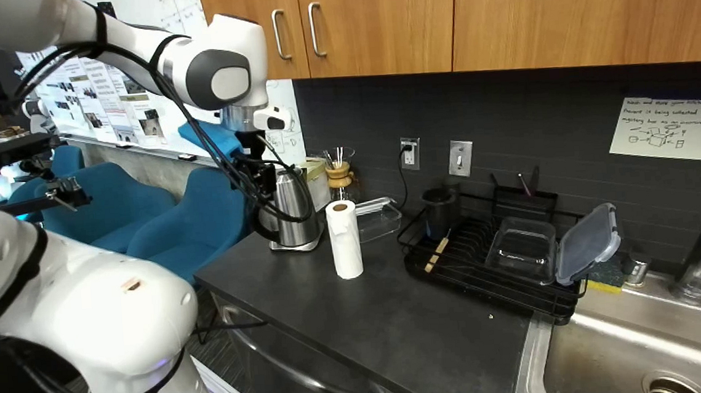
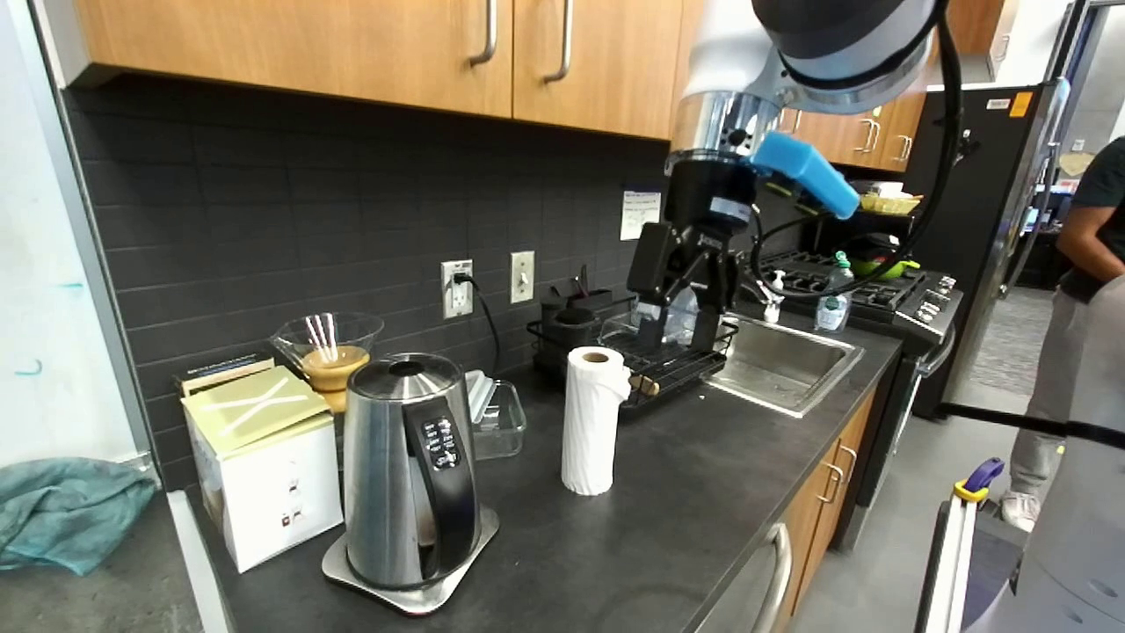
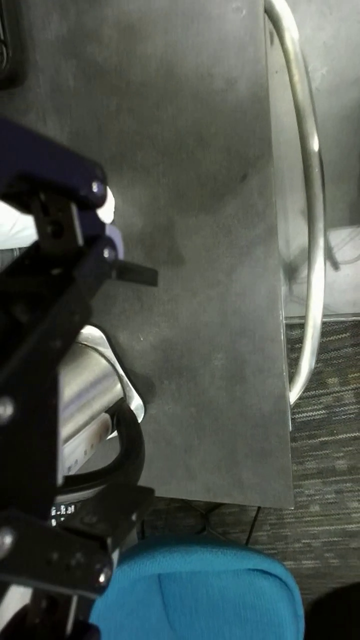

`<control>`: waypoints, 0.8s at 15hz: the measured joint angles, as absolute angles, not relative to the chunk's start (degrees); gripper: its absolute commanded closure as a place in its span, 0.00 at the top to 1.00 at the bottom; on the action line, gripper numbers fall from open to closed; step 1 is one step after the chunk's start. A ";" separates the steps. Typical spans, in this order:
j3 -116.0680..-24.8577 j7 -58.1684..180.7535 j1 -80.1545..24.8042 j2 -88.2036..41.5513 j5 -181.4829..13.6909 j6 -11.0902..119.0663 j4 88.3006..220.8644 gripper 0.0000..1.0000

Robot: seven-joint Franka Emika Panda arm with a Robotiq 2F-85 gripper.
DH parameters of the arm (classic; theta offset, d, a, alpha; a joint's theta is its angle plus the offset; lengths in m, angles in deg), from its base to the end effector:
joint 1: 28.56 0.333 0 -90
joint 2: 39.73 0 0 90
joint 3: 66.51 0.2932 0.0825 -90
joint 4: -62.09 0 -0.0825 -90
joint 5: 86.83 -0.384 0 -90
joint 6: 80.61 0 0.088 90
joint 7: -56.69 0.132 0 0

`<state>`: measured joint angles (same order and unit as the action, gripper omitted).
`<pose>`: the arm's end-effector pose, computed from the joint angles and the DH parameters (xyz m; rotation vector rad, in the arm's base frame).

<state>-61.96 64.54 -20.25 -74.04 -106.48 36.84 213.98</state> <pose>0.3572 0.1052 0.3870 -2.8830 0.1237 0.0653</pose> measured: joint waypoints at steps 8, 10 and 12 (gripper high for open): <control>-65.00 56.65 -20.99 -62.23 -106.09 37.00 205.17 1.00; -65.60 54.16 -20.99 -60.80 -106.24 37.24 205.05 1.00; -65.84 52.40 -20.99 -59.86 -106.77 37.38 204.77 1.00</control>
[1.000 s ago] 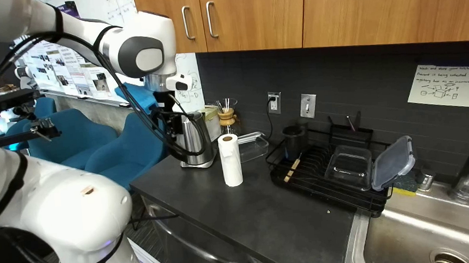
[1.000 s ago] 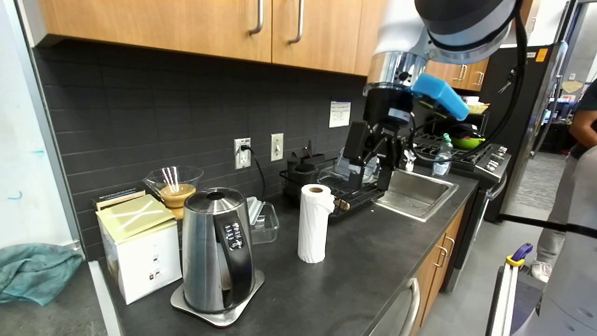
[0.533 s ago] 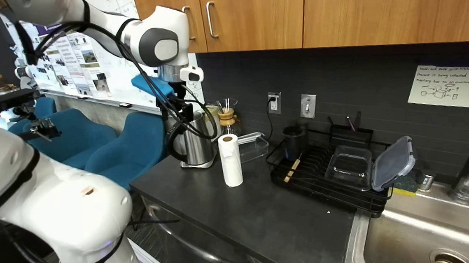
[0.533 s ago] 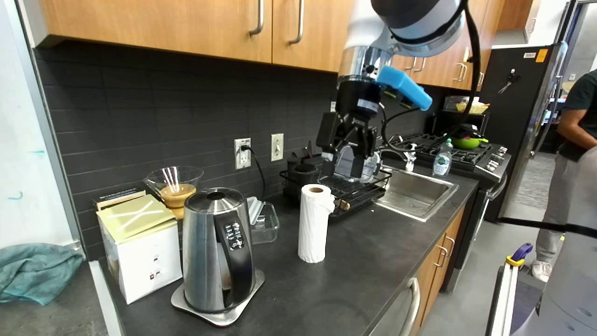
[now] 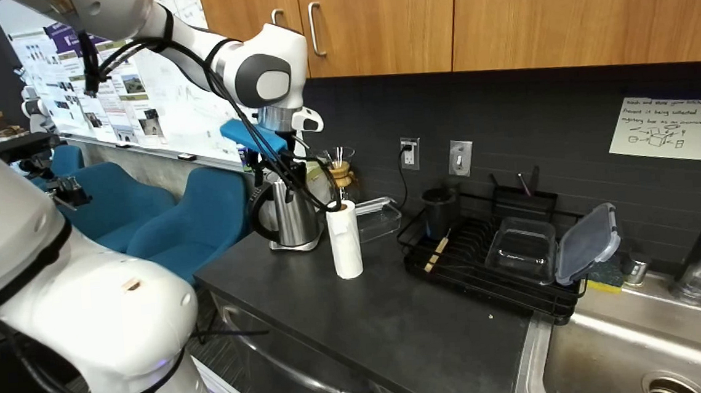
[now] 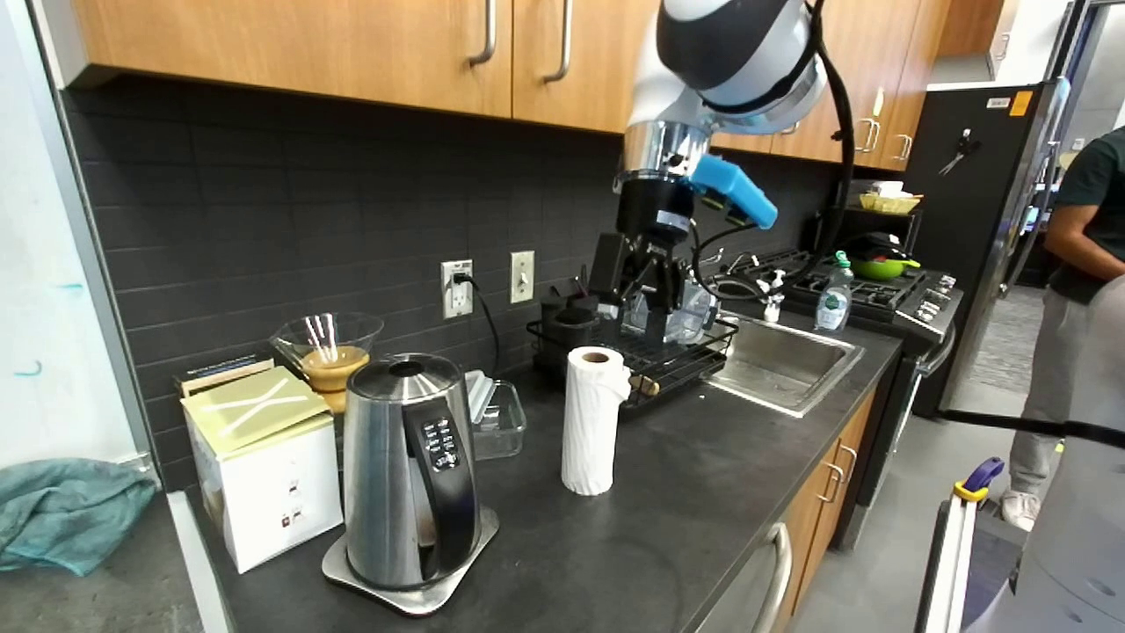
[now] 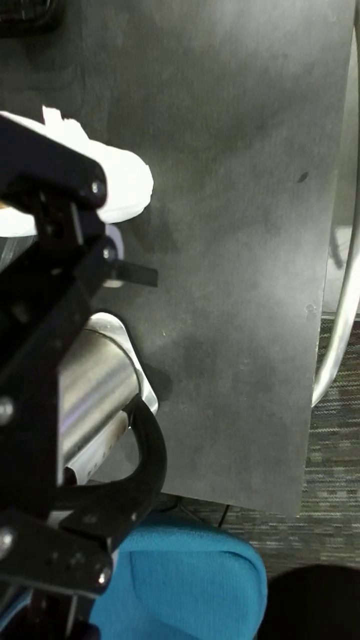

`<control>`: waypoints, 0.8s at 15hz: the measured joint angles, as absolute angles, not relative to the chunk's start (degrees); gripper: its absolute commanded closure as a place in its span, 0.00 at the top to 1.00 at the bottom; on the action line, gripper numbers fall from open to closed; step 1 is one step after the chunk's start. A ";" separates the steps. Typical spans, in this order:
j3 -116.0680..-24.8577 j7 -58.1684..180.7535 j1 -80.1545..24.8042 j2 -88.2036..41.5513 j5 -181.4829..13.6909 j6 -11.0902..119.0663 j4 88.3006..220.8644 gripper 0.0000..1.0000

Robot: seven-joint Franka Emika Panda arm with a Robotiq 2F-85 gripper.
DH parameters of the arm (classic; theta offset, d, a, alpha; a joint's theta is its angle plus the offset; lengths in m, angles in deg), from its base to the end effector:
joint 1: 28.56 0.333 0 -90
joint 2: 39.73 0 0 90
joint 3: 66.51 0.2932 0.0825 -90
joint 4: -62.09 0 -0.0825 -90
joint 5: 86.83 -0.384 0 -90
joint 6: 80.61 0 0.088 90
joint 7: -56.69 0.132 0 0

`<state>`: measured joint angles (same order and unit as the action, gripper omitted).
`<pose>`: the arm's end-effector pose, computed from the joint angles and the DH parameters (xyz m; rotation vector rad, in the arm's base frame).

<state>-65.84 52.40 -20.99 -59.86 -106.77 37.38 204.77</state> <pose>0.4163 0.0860 0.3647 -2.8449 -0.0583 0.1268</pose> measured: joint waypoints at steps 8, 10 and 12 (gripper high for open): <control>-66.79 47.50 -21.01 -59.29 -109.50 37.91 203.73 1.00; -66.67 48.10 -21.17 -59.29 -107.84 37.91 203.70 1.00; -65.99 51.33 -21.94 -59.28 -104.22 37.90 203.70 1.00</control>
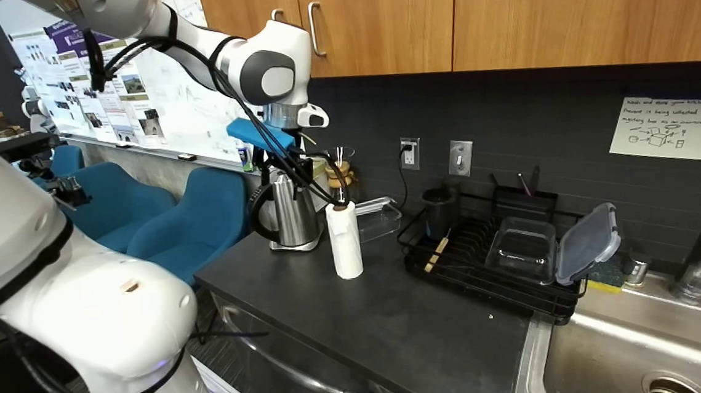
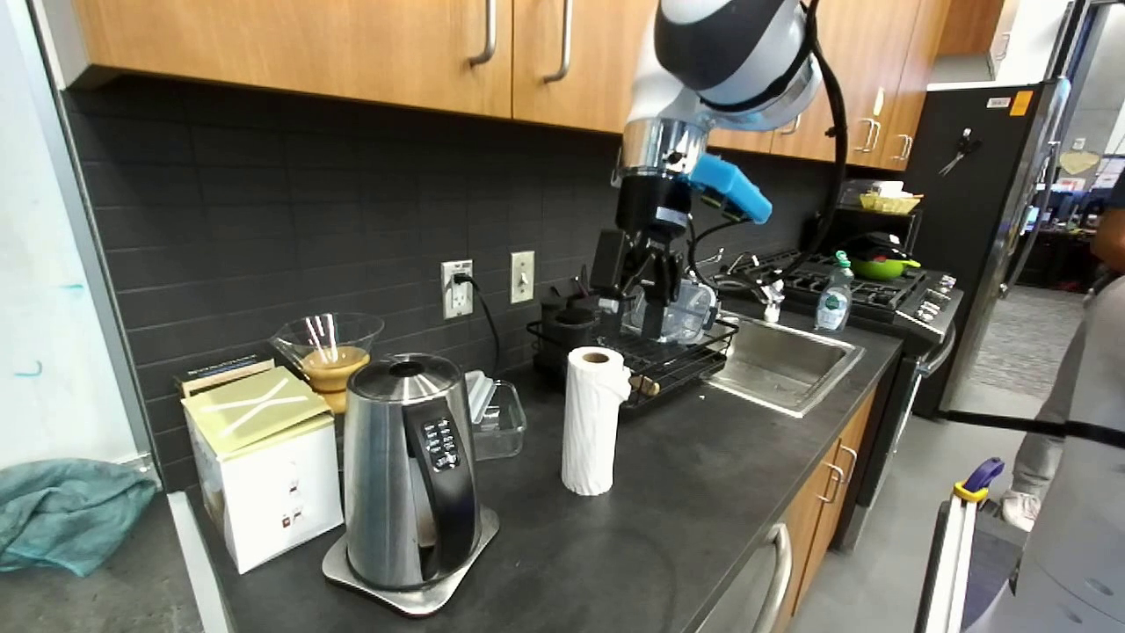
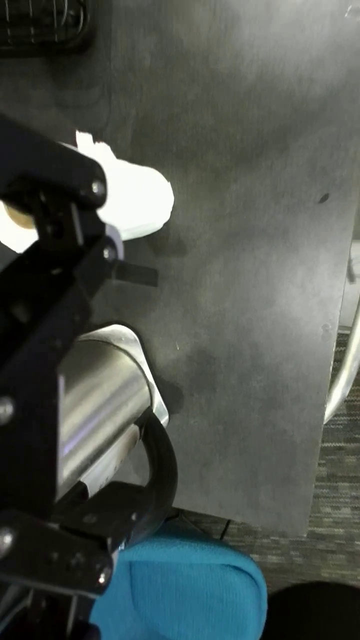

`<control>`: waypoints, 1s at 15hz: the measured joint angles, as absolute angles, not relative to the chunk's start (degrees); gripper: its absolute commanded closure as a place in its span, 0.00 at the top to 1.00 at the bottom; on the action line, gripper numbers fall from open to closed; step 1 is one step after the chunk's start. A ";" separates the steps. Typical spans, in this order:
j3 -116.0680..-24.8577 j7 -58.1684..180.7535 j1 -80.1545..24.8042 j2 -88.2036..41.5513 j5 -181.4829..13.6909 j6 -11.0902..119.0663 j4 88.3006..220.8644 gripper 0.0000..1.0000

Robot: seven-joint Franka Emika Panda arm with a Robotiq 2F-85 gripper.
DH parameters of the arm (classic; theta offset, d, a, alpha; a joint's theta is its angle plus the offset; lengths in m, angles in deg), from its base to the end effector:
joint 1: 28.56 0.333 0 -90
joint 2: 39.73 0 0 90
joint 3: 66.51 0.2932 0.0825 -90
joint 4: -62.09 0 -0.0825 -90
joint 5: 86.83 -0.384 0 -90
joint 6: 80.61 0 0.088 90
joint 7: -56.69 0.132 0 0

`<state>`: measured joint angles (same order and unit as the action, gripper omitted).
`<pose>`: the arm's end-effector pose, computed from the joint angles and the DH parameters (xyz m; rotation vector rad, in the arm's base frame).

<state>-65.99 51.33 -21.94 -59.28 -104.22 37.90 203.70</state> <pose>0.4243 0.0753 0.3686 -2.8808 -0.0916 0.0944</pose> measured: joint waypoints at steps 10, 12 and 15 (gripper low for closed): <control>-63.00 65.52 -24.43 -59.27 -93.28 36.74 203.55 1.00; -62.91 66.28 -24.43 -59.26 -93.09 35.24 203.34 1.00; -62.91 65.47 -24.34 -59.16 -93.97 34.28 202.91 1.00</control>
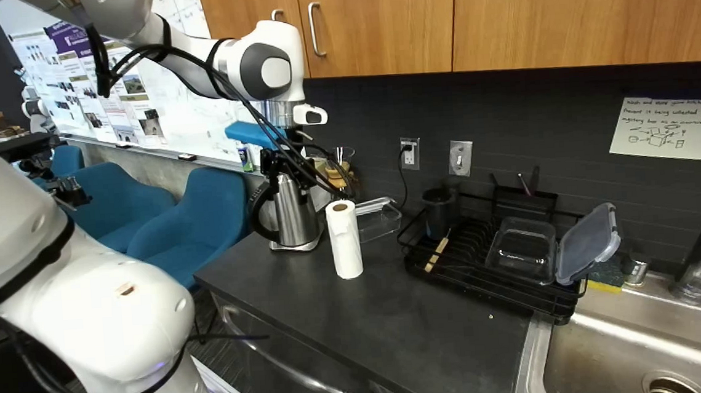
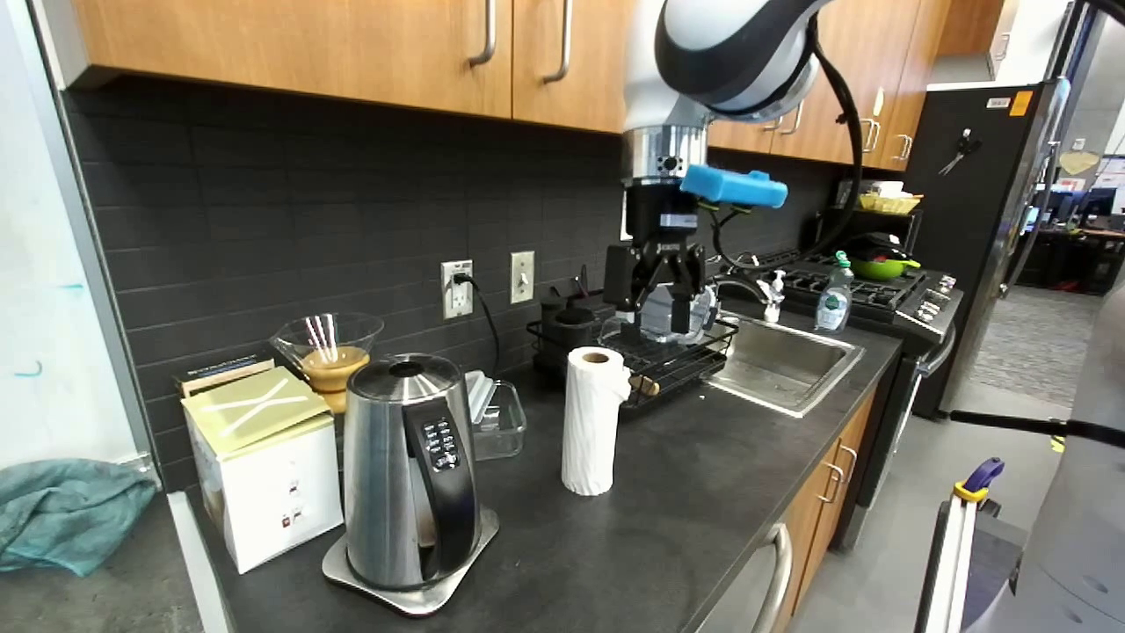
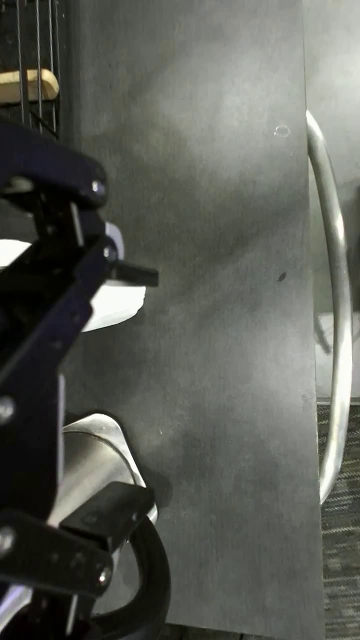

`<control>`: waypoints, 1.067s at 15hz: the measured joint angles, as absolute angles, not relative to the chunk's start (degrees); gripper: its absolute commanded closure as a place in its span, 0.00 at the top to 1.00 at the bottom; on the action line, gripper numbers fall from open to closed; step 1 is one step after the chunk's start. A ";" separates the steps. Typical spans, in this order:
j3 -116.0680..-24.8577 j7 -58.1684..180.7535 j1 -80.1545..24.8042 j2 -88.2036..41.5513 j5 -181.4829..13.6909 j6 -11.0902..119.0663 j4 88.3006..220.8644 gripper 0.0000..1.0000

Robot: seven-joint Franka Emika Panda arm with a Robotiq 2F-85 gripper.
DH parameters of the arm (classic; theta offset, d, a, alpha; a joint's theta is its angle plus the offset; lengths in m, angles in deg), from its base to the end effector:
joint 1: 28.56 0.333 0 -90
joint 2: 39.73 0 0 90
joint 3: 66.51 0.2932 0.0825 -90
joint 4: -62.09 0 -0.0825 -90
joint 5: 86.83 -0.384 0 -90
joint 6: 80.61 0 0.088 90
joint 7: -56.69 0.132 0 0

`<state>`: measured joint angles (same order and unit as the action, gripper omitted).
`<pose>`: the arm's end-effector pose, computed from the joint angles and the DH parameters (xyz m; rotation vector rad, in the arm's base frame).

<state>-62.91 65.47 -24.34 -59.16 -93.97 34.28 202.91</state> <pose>0.4187 0.0671 0.3663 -3.0612 0.1232 0.1915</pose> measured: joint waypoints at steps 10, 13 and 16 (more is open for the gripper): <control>-62.93 61.39 -24.25 -58.02 -98.87 33.21 201.48 1.00; -63.02 59.58 -24.70 -58.07 -95.74 41.40 207.32 1.00; -63.18 59.16 -24.74 -57.98 -94.30 47.90 212.63 1.00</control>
<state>-63.18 59.16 -24.74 -57.98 -94.30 47.90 212.63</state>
